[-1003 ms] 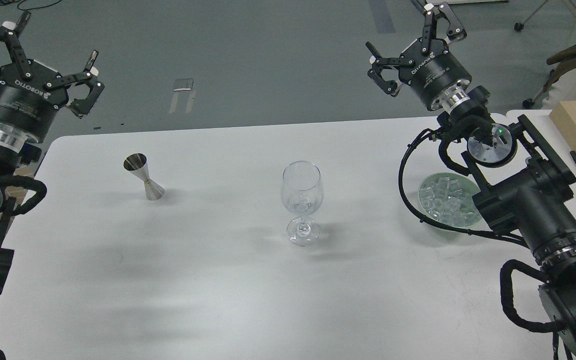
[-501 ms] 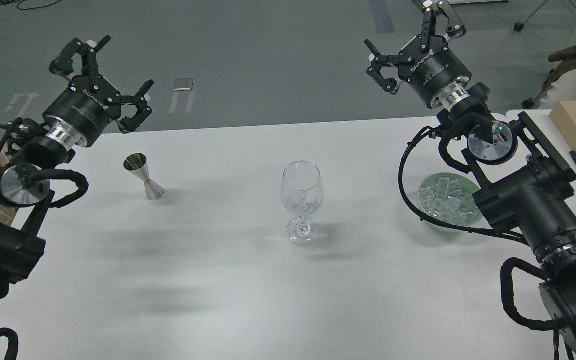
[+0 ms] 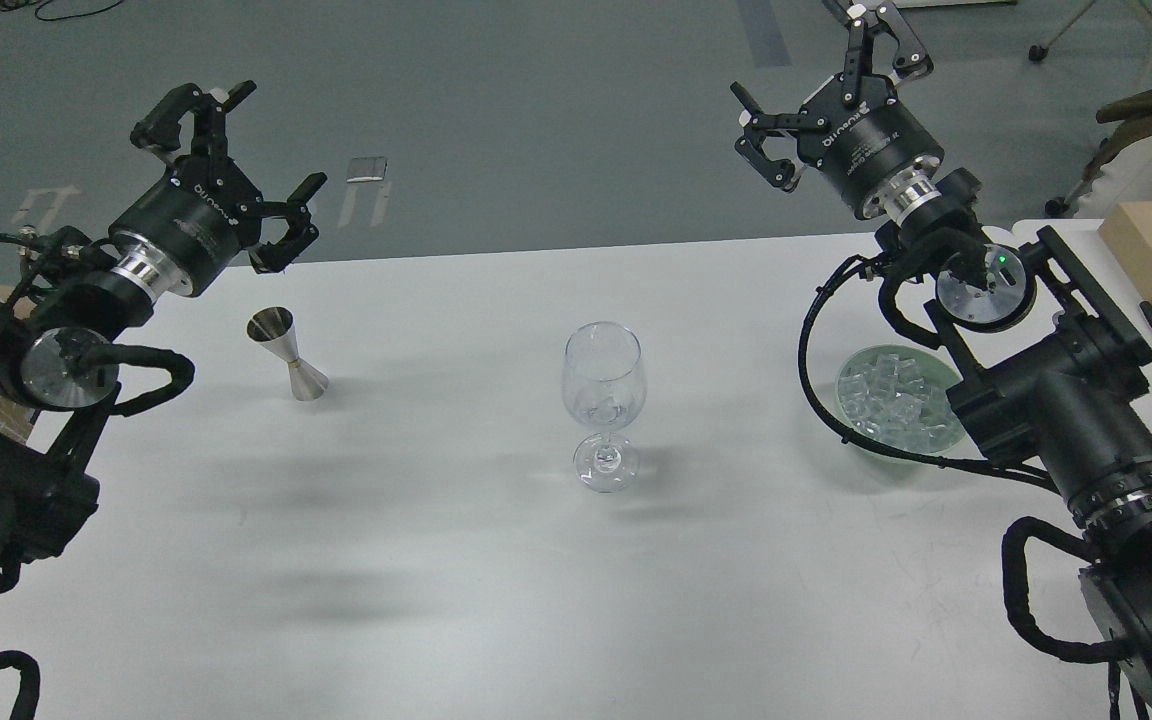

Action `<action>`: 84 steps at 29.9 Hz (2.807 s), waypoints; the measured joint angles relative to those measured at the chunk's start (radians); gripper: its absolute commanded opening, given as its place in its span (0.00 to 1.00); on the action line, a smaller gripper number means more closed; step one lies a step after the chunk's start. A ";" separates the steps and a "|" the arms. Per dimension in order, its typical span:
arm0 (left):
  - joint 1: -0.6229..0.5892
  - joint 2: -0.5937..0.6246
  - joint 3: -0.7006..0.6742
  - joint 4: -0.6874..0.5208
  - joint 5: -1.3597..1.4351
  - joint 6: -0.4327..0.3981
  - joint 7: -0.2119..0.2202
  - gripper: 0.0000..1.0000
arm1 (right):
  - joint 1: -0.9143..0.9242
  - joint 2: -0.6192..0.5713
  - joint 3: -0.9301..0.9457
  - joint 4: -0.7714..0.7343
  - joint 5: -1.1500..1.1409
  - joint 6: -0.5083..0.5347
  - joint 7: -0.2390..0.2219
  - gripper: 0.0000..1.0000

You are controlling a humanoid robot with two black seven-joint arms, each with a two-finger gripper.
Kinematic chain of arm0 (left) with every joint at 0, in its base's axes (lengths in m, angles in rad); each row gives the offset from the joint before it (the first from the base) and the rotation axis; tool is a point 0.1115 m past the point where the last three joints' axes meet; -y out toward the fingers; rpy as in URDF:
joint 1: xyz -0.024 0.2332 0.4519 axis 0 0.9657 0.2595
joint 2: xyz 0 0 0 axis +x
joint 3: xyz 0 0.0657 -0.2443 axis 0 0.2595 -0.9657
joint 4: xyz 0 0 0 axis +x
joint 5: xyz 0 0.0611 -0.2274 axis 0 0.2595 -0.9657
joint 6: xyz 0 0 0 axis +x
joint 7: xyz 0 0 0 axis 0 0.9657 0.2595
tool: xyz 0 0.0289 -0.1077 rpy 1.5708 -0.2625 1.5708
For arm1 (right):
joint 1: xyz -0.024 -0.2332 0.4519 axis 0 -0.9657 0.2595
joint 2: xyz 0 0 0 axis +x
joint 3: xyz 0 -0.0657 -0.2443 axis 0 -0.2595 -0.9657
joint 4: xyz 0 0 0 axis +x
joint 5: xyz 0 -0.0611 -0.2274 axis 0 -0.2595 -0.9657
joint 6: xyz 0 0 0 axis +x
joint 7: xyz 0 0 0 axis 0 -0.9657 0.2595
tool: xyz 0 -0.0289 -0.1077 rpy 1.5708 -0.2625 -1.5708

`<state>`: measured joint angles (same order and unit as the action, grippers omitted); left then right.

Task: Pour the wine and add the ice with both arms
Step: 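Raise the left gripper and swing the right gripper up and outward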

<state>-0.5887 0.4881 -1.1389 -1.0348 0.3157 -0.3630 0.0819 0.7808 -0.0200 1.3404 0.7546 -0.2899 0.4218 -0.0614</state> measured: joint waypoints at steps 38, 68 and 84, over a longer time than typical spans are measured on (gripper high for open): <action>-0.014 -0.020 0.000 -0.013 0.002 -0.003 0.000 0.98 | 0.051 -0.196 -0.278 0.056 0.000 -0.029 -0.005 1.00; -0.040 -0.050 0.001 -0.015 0.002 0.001 0.001 0.98 | 0.131 -0.709 -0.582 0.360 -0.022 -0.097 -0.008 1.00; -0.049 -0.049 0.000 -0.015 0.002 0.001 0.001 0.98 | 0.108 -0.761 -0.632 0.442 -0.452 -0.097 -0.002 0.99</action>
<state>-0.6377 0.4388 -1.1385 -1.0494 0.3174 -0.3620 0.0828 0.8886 -0.7813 0.7087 1.1967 -0.7420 0.3252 -0.0633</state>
